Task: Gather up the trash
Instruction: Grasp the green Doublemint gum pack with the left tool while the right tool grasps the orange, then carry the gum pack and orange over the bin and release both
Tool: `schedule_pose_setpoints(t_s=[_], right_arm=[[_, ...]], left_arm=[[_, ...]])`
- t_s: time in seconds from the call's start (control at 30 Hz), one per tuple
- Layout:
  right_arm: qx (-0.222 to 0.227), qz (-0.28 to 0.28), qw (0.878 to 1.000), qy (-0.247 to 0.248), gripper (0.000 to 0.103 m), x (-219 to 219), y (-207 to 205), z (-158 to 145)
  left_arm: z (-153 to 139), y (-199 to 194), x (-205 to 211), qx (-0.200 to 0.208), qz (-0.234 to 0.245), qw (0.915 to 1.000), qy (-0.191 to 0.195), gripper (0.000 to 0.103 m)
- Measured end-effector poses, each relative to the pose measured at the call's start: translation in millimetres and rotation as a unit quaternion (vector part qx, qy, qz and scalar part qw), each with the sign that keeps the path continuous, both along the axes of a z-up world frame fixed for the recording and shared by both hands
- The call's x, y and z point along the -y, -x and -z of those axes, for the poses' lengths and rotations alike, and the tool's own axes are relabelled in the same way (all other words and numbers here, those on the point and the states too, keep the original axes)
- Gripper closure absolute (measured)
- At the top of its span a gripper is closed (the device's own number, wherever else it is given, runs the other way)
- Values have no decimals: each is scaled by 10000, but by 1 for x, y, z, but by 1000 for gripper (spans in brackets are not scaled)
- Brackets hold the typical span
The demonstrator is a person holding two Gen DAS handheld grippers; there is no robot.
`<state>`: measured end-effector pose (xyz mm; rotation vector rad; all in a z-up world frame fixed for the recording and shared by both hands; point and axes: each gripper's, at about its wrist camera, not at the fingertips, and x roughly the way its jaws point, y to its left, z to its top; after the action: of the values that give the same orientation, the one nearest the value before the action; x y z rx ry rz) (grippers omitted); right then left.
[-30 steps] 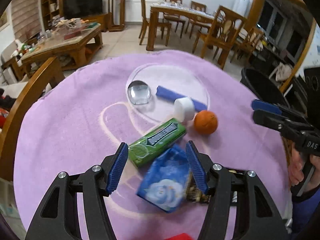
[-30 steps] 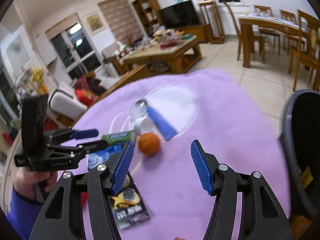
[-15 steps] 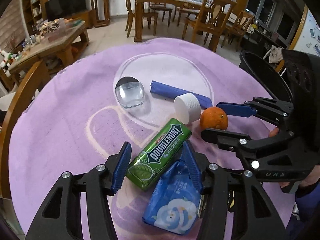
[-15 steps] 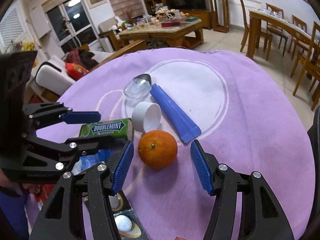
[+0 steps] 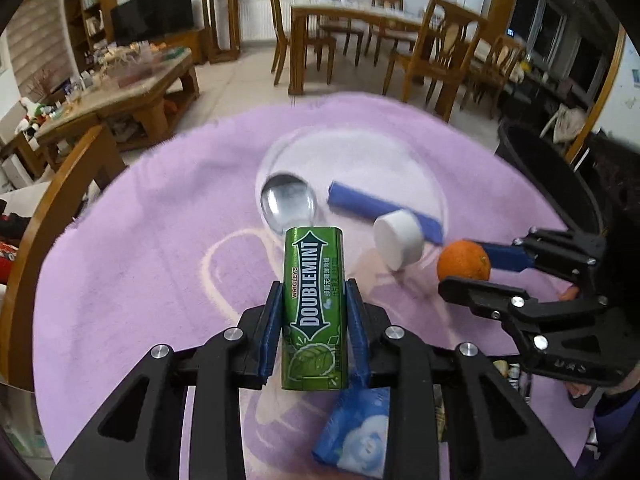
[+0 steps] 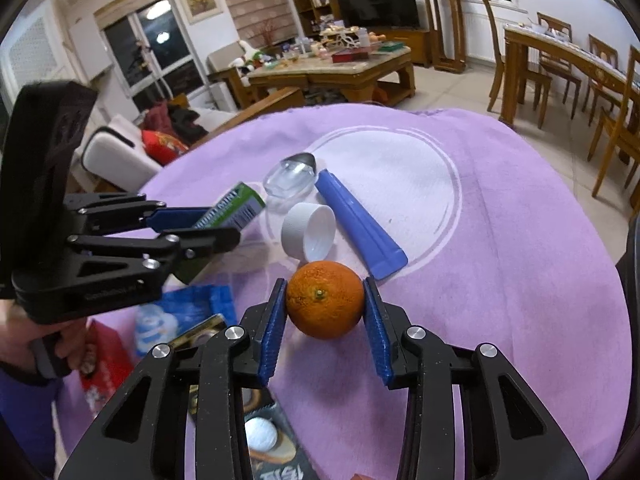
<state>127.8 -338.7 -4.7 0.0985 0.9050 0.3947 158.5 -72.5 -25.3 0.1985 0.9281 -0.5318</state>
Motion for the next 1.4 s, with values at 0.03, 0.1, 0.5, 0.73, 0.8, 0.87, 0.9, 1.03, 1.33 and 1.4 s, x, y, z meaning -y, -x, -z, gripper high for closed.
schedule_pose_setpoints(t_s=[0.03,0.1,0.5,0.73,0.8,0.87,0.9,1.03,1.33,1.4], right_arm=[[22,9,9999,-108,65,3,4,-4],[130,39,9994,-311,65,12,12,-14],[863,409,9922,-803,65,82,65,-80],[1119,1019,9838,-963,65,164,95,-101],[1188,1257,9796,-1021,65,196,106,-105],[1231,1450,9760,-1063,65,224,115,-105],[1247,1566,9738,-1082,65,239,120,-105],[1257,1978,9653,-1149,65,297,139,-99],[1094,2656,9490,-1297,65,395,170,-64],[1051,2763,9458,-1343,65,406,172,-55]], left_arm=[[-9,7,-4,139,-26,9998,158,73],[-22,16,-5,280,-18,9988,409,73],[-81,61,28,870,-25,9843,1533,72],[-84,65,88,715,330,9813,1755,72],[-82,67,109,657,463,9804,1796,72],[-81,67,135,551,632,9791,1850,72],[-80,67,142,528,676,9786,1872,72],[-74,68,190,369,981,9759,1913,72],[-40,65,272,-31,1372,9746,1770,72],[-34,64,282,-65,1409,9753,1697,72]])
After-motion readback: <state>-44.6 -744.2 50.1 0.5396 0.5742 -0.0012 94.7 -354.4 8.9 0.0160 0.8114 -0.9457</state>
